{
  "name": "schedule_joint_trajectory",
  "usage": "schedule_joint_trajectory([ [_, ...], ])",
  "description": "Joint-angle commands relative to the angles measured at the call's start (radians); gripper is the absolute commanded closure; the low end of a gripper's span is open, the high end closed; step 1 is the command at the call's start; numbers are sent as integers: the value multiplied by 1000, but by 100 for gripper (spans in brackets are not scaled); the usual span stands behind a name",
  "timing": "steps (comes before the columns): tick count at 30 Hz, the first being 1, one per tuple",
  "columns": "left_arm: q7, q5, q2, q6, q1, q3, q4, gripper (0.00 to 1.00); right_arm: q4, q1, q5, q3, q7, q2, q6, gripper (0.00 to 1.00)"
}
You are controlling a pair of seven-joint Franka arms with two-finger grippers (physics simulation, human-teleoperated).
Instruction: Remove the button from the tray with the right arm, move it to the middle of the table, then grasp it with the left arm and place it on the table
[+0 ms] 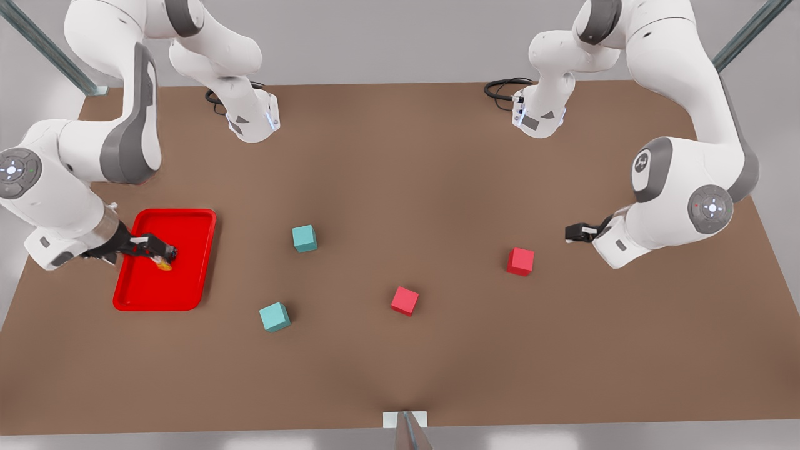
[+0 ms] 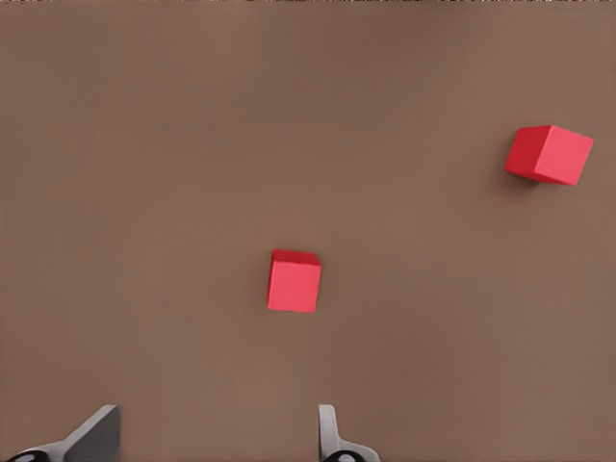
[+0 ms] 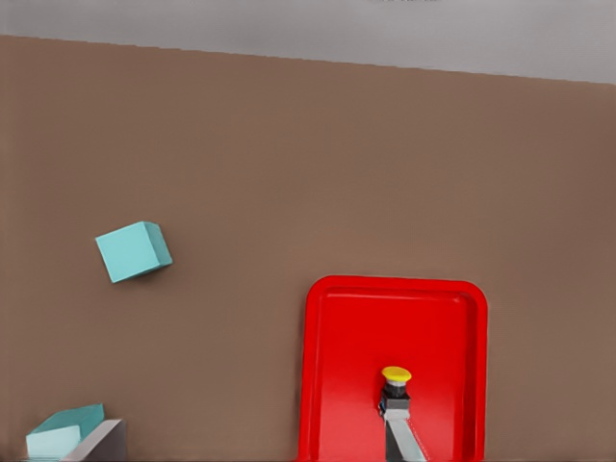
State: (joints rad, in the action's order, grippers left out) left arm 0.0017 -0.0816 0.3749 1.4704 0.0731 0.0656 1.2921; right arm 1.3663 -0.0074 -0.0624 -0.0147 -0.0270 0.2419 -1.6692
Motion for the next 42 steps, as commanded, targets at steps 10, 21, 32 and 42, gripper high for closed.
schedule_joint_trajectory([
  [10, -169, 88, 72, 76, 54, 11, -27, 0, 68, -117, 76, -2, -24, 39, 123, 0],
  [21, -175, 92, 70, 68, 51, 10, -22, 0, 454, -125, -60, 1, -74, 73, -224, 0],
  [32, -174, 94, 70, 68, 57, 10, -25, 0, 674, -580, -70, 326, -137, 45, -633, 0],
  [42, -174, 92, 70, 68, 57, 10, -20, 0, 764, -618, -159, 334, -180, 106, -770, 0],
])
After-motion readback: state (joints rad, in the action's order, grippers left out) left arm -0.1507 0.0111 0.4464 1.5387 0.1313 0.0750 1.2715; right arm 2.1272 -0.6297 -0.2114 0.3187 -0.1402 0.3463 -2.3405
